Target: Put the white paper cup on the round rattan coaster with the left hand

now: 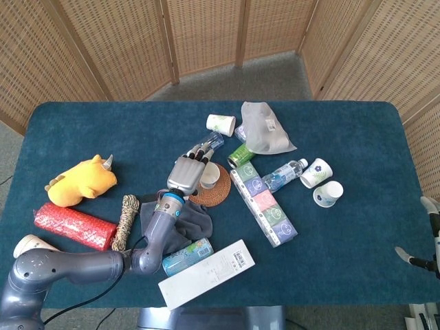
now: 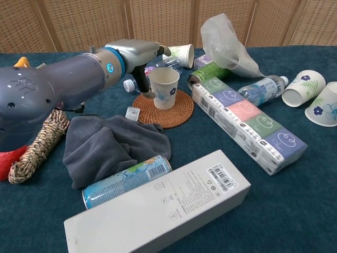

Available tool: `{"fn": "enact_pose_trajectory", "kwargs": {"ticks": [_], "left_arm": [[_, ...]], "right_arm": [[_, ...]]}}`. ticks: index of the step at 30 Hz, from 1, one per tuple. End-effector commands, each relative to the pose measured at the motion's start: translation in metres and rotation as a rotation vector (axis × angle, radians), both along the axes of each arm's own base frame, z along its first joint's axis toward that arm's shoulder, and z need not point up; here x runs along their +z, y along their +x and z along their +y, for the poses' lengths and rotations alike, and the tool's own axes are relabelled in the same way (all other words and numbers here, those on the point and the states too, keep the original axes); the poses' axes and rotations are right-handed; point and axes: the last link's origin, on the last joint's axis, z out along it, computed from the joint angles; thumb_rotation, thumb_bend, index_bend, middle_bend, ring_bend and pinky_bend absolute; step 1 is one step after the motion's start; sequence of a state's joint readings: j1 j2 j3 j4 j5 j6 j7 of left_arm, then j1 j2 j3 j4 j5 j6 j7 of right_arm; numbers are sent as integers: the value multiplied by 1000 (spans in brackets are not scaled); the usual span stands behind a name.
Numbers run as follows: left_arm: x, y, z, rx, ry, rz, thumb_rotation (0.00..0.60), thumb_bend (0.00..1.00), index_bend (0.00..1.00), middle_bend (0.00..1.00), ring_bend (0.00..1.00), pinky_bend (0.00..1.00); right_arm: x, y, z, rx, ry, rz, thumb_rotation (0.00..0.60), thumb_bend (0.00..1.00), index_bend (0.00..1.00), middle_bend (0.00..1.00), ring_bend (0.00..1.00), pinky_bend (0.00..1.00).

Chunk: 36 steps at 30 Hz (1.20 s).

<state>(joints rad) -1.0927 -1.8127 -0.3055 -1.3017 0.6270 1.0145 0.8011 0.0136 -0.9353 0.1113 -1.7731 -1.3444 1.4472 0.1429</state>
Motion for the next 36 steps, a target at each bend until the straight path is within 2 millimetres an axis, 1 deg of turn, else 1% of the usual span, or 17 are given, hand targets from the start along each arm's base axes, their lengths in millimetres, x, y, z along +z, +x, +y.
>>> {"fn": "enact_pose_trajectory", "kwargs": {"ticks": [1, 3, 6, 9, 14, 15, 16, 18, 20, 24, 26, 27, 30, 31, 34, 36], "left_arm": [[8, -2, 0, -6, 15, 10, 600, 278, 10, 0, 24, 349], [16, -6, -1, -8, 24, 28, 600, 277, 2, 0, 6, 332], [32, -14, -5, -6, 29, 57, 600, 277, 0, 0, 0, 298], [55, -25, -9, -4, 54, 65, 600, 277, 0, 0, 0, 271], [101, -53, -14, 14, 137, 63, 600, 277, 0, 0, 0, 247], [109, -59, -16, 16, 148, 55, 600, 277, 0, 0, 0, 243], [121, -67, -19, 15, 168, 45, 600, 277, 0, 0, 0, 239], [137, -76, -25, -10, 193, 45, 600, 277, 0, 0, 0, 238], [156, -89, -34, -35, 233, 45, 600, 278, 0, 0, 0, 238], [183, -108, -57, -44, 251, 21, 600, 277, 0, 0, 0, 231], [197, -119, -71, -40, 257, 33, 600, 278, 0, 0, 0, 215], [203, -124, -78, -41, 265, 52, 600, 278, 0, 0, 0, 203], [223, -144, -102, -26, 297, 160, 600, 278, 0, 0, 0, 122], [229, -150, -112, -5, 301, 178, 600, 278, 0, 0, 0, 111], [243, -164, -137, 26, 312, 193, 600, 278, 0, 0, 0, 52], [250, -172, -151, 29, 324, 184, 600, 278, 0, 0, 0, 38]], "right_arm": [[0, 0, 0, 0, 0, 0, 600, 40, 0, 0, 0, 0], [0, 0, 0, 1, -1, 0, 600, 41, 0, 0, 0, 0], [0, 2, 0, 6, 1, -1, 600, 42, 0, 0, 0, 0], [0, 3, 1, 12, 2, -1, 600, 42, 0, 0, 0, 0], [-1, 5, 1, 18, 4, 1, 600, 41, 0, 0, 0, 0], [-2, 5, 1, 18, 4, 2, 600, 40, 0, 0, 0, 0], [-2, 5, 0, 19, 4, 2, 600, 40, 0, 0, 0, 0], [-2, 6, 0, 26, 3, 1, 600, 44, 0, 0, 0, 0], [-2, 6, 0, 34, 1, 0, 600, 47, 0, 0, 0, 0], [-3, 8, 0, 45, -1, 18, 600, 50, 0, 0, 0, 0], [-4, 9, 0, 48, -2, 28, 600, 49, 0, 0, 0, 0], [-5, 10, 0, 48, -2, 33, 600, 50, 0, 0, 0, 0], [-5, 10, -1, 49, -3, 41, 600, 48, 0, 0, 0, 0], [-5, 10, -1, 50, -4, 42, 600, 47, 0, 0, 0, 0], [-2, 8, -2, 45, -15, 44, 600, 45, 0, 0, 0, 0], [-1, 7, -2, 42, -21, 45, 600, 43, 0, 0, 0, 0]]}}
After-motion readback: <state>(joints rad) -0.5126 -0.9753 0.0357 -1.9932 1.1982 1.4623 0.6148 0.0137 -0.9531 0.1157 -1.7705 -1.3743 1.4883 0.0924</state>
